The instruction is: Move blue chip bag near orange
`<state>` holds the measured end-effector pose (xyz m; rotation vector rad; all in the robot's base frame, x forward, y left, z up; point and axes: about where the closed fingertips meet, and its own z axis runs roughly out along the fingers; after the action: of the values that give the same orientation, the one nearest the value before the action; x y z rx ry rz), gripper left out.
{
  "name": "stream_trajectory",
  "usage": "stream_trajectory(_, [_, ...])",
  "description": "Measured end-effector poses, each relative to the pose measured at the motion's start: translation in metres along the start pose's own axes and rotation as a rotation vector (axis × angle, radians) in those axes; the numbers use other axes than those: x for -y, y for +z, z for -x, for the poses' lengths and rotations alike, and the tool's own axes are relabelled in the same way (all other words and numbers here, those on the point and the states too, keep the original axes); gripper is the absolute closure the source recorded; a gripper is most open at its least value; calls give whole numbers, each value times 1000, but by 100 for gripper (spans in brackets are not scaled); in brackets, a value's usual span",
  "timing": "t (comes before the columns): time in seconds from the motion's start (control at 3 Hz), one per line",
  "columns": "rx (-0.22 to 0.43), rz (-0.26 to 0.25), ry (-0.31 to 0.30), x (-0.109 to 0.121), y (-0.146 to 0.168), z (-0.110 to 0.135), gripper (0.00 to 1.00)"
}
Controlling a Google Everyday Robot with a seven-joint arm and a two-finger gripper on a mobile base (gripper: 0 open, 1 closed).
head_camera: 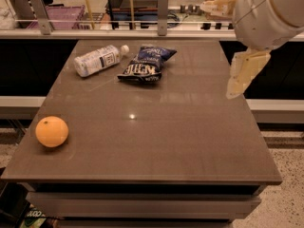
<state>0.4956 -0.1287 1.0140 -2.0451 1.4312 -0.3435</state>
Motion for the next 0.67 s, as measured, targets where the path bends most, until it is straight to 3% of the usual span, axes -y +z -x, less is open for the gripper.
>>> stream_trajectory(0.33, [-3, -52, 5, 12, 2, 2, 0])
stream_trajectory(0.67, [-3, -52, 5, 12, 2, 2, 0])
